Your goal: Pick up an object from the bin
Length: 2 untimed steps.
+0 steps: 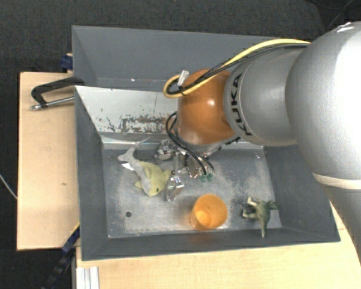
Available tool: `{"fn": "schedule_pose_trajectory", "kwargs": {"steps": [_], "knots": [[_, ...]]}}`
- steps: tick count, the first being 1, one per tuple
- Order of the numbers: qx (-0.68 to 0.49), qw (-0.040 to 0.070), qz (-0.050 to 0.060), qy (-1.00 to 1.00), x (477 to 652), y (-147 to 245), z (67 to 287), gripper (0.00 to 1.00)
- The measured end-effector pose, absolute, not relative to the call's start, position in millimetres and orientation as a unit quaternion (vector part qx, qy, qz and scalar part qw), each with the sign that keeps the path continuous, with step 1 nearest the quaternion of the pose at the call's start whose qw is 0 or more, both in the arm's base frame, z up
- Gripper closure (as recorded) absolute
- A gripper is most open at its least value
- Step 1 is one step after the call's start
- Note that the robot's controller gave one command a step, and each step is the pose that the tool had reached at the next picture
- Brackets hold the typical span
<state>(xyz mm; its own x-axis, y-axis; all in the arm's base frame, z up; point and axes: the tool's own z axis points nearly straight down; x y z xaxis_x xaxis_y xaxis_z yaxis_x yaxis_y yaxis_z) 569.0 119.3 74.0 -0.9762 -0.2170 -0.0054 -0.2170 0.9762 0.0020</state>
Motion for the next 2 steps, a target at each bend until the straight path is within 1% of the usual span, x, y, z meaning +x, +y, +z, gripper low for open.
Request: {"fn": "schedule_pose_trajectory", "kwargs": {"steps": [1, 2], "knots": [[-0.109, 0.001, 0.001, 0.994, 568.5, 118.5, 75.9, 1.00], [-0.463, 0.008, 0.000, 0.887, 556.4, 72.6, 75.2, 1.00]]}}
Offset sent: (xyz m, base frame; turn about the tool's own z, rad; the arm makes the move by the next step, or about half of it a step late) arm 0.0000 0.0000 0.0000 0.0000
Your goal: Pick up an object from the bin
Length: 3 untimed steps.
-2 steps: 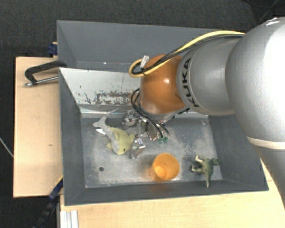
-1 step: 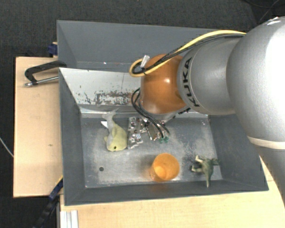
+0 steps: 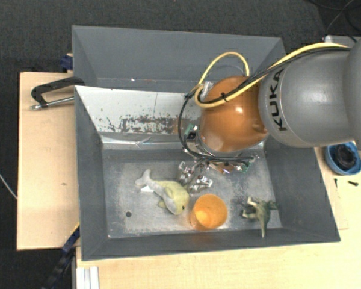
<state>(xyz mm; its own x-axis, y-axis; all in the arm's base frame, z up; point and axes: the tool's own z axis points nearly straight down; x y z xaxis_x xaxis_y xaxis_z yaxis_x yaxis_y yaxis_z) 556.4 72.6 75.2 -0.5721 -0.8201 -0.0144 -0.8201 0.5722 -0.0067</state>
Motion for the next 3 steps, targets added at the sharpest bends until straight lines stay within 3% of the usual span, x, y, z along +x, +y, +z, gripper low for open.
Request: {"fn": "schedule_pose_trajectory", "kwargs": {"steps": [1, 2, 3], "knots": [[-0.286, 0.001, 0.001, 0.958, 506.8, 91.3, 91.0, 1.00], [-0.286, 0.001, 0.001, 0.958, 507.6, 90.0, 90.7, 0.00], [-0.376, 0.003, 0.001, 0.927, 518.1, 128.5, 73.0, 0.00]]}}
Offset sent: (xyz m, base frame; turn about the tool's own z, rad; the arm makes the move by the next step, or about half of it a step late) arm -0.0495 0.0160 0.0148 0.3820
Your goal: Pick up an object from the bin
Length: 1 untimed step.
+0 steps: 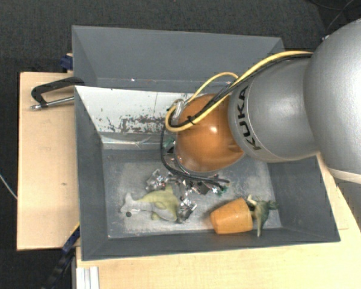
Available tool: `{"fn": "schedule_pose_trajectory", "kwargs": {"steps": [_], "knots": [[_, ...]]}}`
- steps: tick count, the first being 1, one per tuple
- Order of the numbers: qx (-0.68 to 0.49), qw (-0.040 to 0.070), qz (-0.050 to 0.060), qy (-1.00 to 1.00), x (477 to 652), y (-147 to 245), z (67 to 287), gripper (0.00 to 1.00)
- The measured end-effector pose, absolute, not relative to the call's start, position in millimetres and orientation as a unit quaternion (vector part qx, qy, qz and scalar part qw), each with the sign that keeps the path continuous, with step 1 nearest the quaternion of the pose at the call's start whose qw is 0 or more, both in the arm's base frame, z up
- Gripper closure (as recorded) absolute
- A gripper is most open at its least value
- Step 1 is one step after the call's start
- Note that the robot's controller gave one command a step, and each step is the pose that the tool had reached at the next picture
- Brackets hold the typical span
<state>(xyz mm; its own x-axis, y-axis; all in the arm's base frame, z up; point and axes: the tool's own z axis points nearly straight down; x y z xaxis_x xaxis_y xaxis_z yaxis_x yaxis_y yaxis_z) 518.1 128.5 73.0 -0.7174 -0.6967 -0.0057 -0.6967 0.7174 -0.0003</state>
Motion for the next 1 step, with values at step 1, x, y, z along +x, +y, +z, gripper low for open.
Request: {"fn": "schedule_pose_trajectory", "kwargs": {"steps": [1], "knots": [[-0.375, 0.005, 0.001, 0.927, 519.2, 128.8, 74.6, 1.00]]}}
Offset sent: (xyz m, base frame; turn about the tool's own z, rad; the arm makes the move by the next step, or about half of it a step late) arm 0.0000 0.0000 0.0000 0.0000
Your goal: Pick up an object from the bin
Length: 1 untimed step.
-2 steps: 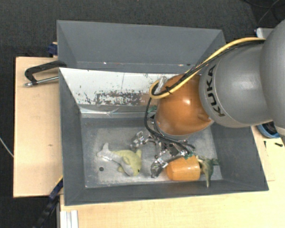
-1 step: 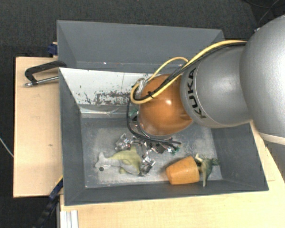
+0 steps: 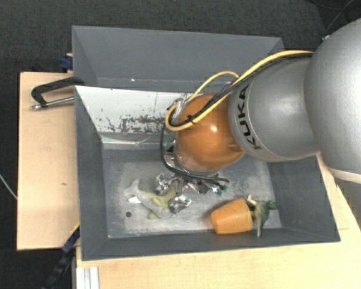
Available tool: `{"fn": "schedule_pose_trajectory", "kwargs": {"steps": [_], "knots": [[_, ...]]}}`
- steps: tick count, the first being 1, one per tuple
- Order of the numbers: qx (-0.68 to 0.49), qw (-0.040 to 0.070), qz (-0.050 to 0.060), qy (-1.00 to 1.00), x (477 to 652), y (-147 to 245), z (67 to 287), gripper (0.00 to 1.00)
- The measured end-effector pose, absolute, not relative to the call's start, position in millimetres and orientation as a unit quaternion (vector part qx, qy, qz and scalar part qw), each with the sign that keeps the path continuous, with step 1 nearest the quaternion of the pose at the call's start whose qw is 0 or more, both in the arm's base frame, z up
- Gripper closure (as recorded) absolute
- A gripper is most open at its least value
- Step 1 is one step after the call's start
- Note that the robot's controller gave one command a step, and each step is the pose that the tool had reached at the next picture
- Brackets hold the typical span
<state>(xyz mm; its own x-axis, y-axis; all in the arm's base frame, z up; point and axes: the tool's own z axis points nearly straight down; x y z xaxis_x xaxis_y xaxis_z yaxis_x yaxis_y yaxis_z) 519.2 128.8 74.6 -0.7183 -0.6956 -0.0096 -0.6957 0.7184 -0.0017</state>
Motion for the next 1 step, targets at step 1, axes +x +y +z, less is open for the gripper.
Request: {"fn": "schedule_pose_trajectory", "kwargs": {"steps": [1], "knots": [[-0.488, 0.007, -0.001, 0.873, 541.7, 119.5, 220.1, 1.00]]}}
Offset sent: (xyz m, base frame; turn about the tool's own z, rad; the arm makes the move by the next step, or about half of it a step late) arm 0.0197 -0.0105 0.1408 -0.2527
